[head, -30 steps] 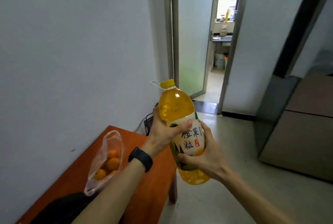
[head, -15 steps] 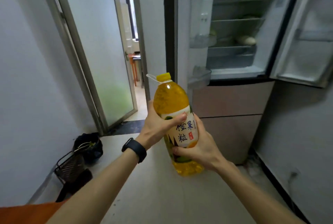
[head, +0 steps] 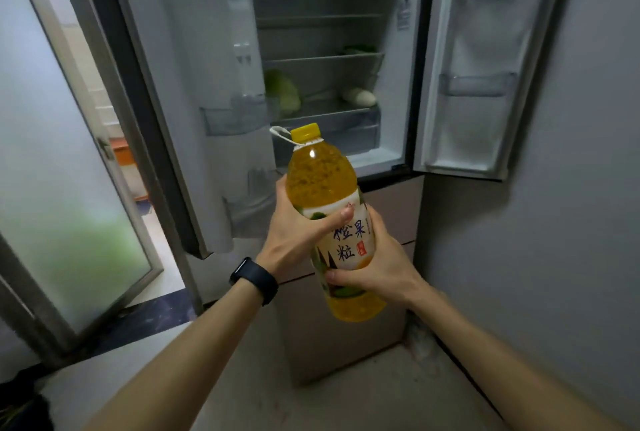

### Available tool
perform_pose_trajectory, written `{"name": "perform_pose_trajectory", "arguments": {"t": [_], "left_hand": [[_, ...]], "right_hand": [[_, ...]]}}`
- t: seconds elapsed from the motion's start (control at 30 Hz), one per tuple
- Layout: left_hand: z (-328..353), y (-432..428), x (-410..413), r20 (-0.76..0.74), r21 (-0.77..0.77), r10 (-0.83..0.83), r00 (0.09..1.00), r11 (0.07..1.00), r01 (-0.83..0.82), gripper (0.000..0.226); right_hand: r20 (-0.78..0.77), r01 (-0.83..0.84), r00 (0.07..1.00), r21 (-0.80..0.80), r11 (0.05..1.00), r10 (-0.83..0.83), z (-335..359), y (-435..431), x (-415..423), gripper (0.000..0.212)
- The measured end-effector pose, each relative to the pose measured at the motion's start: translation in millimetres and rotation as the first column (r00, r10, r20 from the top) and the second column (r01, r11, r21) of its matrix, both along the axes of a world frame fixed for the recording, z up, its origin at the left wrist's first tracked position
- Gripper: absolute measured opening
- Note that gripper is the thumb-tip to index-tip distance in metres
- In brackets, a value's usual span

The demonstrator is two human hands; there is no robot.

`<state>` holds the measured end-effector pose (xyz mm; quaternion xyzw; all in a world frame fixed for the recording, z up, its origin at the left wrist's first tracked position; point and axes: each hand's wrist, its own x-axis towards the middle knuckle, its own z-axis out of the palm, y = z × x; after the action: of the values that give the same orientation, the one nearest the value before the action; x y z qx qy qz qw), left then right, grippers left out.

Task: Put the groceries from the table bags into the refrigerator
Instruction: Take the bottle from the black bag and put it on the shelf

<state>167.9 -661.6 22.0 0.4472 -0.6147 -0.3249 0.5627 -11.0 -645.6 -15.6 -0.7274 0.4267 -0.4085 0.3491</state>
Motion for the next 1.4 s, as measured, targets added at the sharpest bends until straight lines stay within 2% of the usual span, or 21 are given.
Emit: {"name": "perform_pose_trajectory", "arguments": {"t": [0.23,0.33,0.53,0.63,0.7,0.77,0.83,0.93,1.0,1.1,1.2,1.27,1.4], "left_hand": [[23,-132,-54,0.015,-0.027,-0.064,0.998,0.998,0.064,0.107],[23,-178,-74,0.017,-0.037,-0.054,0.998,0.998,0.054,0.113],[32,-261,-108,0.132,-0.096,0.016,0.991,0.995,-0.003,0.112],[49,-304,-122,0.22,-0.162,0.087,0.972,0.985,-0.052,0.113],[65,-330,-133,0.282,-0.214,0.128,0.951,0.975,-0.067,0.113],[82,-353,-145,0.379,-0.268,0.169,0.91,0.961,-0.067,0.114],[97,-374,-155,0.493,-0.333,0.23,0.839,0.941,-0.063,0.115],[119,-405,-166,0.648,-0.418,0.35,0.676,0.906,-0.069,0.117],[133,-423,-172,0.701,-0.478,0.429,0.57,0.876,-0.072,0.12],[155,-446,-177,0.709,-0.574,0.534,0.461,0.816,-0.063,0.121],[175,-469,-176,0.7,-0.661,0.617,0.359,0.751,-0.002,0.121],[189,-483,-174,0.664,-0.728,0.681,0.308,0.683,0.06,0.12],[211,-510,-167,0.58,-0.81,0.741,0.339,0.571,0.136,0.114]], "right_hand": [[-0.021,0.068,0.998,0.014,0.998,-0.067,22,-123,-49,0.113],[-0.038,0.066,0.997,0.03,0.997,-0.065,24,-167,-70,0.116],[-0.073,-0.036,0.996,0.108,0.994,0.044,29,-264,-107,0.112],[-0.108,-0.122,0.985,0.134,0.983,0.137,47,-320,-141,0.1],[-0.053,-0.145,0.987,0.137,0.98,0.153,74,-354,-167,0.081],[0.143,-0.168,0.979,0.17,0.971,0.144,112,-379,-187,0.061],[0.261,-0.183,0.955,0.15,0.972,0.139,153,-399,-201,0.056],[0.247,-0.157,0.962,0.144,0.977,0.118,205,-420,-208,0.074],[0.188,-0.122,0.978,0.142,0.982,0.094,223,-431,-209,0.074],[0.181,-0.114,0.979,0.094,0.989,0.096,232,-443,-213,0.057],[0.231,-0.141,0.965,0.07,0.988,0.122,238,-457,-219,0.058],[0.289,-0.108,0.952,0.0,0.994,0.103,237,-467,-216,0.064],[0.295,0.099,0.955,-0.302,0.948,-0.005,231,-493,-204,0.071]]}}
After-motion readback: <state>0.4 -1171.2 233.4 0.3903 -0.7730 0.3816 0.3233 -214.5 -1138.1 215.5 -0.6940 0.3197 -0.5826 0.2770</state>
